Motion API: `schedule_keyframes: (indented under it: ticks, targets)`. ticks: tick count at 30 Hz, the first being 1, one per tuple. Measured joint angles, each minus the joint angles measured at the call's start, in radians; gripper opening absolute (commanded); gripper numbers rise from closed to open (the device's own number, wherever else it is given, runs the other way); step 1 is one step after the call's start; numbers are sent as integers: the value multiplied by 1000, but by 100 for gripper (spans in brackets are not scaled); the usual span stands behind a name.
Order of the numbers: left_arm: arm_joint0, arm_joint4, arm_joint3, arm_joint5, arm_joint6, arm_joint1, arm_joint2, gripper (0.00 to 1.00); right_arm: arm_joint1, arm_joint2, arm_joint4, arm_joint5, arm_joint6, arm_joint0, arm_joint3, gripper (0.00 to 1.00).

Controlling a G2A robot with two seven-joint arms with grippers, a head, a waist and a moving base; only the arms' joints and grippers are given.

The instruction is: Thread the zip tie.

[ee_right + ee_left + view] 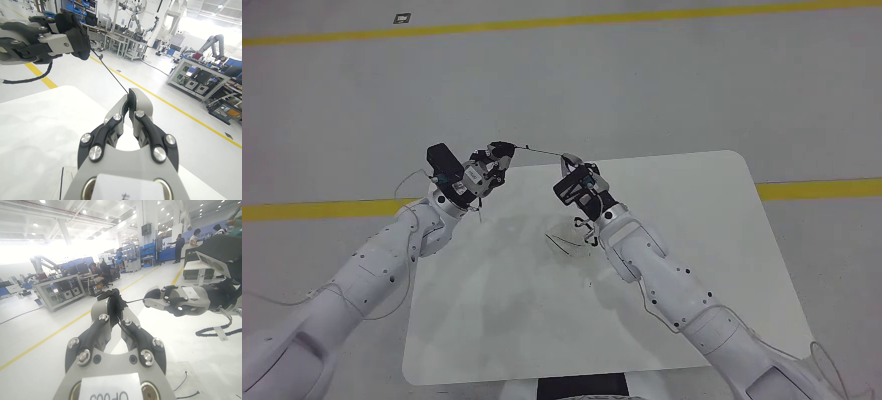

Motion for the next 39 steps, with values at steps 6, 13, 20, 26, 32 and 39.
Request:
schedule_keyframes:
  ticks: [6, 13, 20, 26, 32, 39]
  targets:
    - [0, 0, 0, 0, 0, 0, 0, 0, 11, 4, 0, 4, 5, -9, -16, 0]
    - [0, 0, 0, 0, 0, 0, 0, 0, 18, 4, 0, 16, 14, -18, -32, 100]
    - [0, 0, 0, 0, 0, 0, 0, 0, 26, 11, 0, 22, 24, -27, -41, 100]
    - [0, 0, 0, 0, 0, 0, 0, 0, 40, 32, 0, 30, 36, -41, -57, 100]
    - [0, 0, 0, 0, 0, 0, 0, 0, 60, 68, 1, -26, 19, -65, -91, 100]
    - [0, 0, 0, 0, 0, 0, 0, 0, 67, 98, 40, -103, -20, -89, -127, 100]
